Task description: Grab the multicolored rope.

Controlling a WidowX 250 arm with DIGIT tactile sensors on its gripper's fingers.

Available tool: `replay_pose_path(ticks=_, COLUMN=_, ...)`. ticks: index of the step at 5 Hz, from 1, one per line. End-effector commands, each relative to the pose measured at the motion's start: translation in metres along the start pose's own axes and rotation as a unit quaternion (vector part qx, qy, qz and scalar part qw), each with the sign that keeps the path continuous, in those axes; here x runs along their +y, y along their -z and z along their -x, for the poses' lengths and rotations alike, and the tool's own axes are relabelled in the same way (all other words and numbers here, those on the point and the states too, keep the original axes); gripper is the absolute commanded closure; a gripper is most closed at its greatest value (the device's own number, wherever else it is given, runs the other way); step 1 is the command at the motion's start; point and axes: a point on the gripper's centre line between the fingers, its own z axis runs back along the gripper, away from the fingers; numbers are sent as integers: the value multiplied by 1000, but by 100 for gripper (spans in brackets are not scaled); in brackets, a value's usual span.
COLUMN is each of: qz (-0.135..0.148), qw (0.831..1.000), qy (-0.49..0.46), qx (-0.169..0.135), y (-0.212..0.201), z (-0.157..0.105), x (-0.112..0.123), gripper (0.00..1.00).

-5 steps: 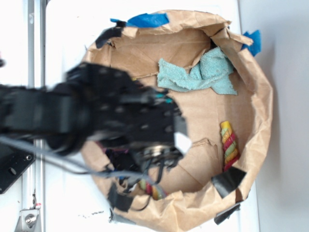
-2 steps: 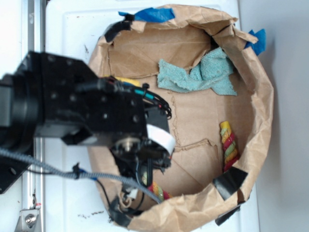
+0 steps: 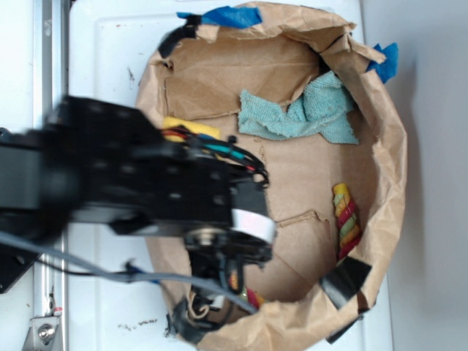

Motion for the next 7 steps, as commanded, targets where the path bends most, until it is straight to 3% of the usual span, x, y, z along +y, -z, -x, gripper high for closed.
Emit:
replay_pose_path(ticks=1, qz=16, qw=999, qy=38, qx=-7, y=-6, z=-4, x=-27, gripper=0)
replay_pose_path(ticks=3, qz=4, qw=998, qy=66, qx=-4, y=15, z=8, x=-43, gripper=0)
replay_pose_path(ticks=5, qz=-9, qw=997, qy=73, qx=25, y=37, z=13, x=-53, gripper=0)
replay_pose_path(ticks=6, qz=-8, qw=998, qy=51, qx=22, y=36, z=16, x=-52, gripper=100)
replay_pose_path(ticks=7, qz=-13, qw=999, qy=44, qx=14, y=30, z=12, x=-44, gripper=100)
